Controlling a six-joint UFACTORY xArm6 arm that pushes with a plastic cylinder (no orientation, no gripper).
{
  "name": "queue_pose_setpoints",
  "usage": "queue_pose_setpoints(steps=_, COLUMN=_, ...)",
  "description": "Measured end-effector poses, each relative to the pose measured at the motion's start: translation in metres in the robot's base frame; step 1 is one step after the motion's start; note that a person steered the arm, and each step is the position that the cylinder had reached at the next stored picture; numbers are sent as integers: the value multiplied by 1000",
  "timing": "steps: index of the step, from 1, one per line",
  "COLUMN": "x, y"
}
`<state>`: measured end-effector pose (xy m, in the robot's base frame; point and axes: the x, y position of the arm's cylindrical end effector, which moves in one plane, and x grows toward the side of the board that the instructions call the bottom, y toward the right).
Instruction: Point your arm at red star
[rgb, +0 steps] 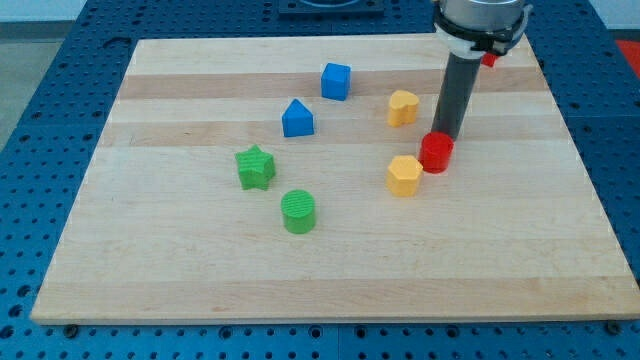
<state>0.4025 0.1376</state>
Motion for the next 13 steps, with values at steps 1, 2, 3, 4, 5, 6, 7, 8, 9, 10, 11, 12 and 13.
queue_pose_setpoints(steps=1, x=0, y=1)
queue_pose_setpoints(steps=2, x=0, y=44)
queue_pose_setpoints(steps=3, x=1, y=53)
queue_pose_setpoints(steps=4, x=-46, y=53)
queue_pose_setpoints(steps=5, x=-46, y=54)
queue_pose_setpoints(steps=6, x=-44, y=75)
queue_pose_setpoints(steps=7, x=-66, y=38)
queue_pose_setpoints(steps=8, x=-102, y=-7)
queue_pose_setpoints(steps=9, x=-159, y=-34)
queue_pose_setpoints(steps=10, x=-211, y=-25)
queue_pose_setpoints(steps=11, x=-211, y=-24)
queue_pose_setpoints(steps=12, x=-211, y=3)
queue_pose_setpoints(steps=13, x=-210, y=17)
